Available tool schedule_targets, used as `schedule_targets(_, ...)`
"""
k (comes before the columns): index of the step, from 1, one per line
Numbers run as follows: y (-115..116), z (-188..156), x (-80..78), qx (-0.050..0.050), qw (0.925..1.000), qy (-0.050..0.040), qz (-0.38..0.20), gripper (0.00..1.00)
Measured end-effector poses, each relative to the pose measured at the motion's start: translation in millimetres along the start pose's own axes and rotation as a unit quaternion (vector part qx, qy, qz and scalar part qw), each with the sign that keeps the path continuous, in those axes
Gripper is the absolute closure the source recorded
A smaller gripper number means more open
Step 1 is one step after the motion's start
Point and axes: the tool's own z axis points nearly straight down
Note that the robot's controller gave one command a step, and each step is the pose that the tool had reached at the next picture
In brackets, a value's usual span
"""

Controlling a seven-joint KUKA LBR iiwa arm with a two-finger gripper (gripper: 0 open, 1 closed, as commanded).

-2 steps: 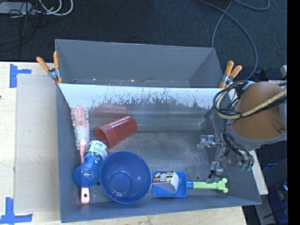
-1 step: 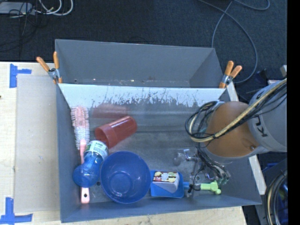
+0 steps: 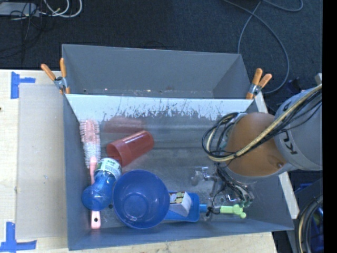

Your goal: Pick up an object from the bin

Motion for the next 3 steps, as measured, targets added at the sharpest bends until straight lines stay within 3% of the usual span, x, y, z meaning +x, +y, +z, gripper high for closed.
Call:
schedule_targets(1, -3, 11, -1.1, -0.001, 1.0, 0.0009, -0.009, 0.0)
schedule_targets(2, 16, 25, -0.2, 0.001, 0.9994, -0.0061, -0.033, 0.0)
schedule_targets(3, 31, 26, 6.3, 0.0, 0.9933, -0.0033, -0.115, 1.0)
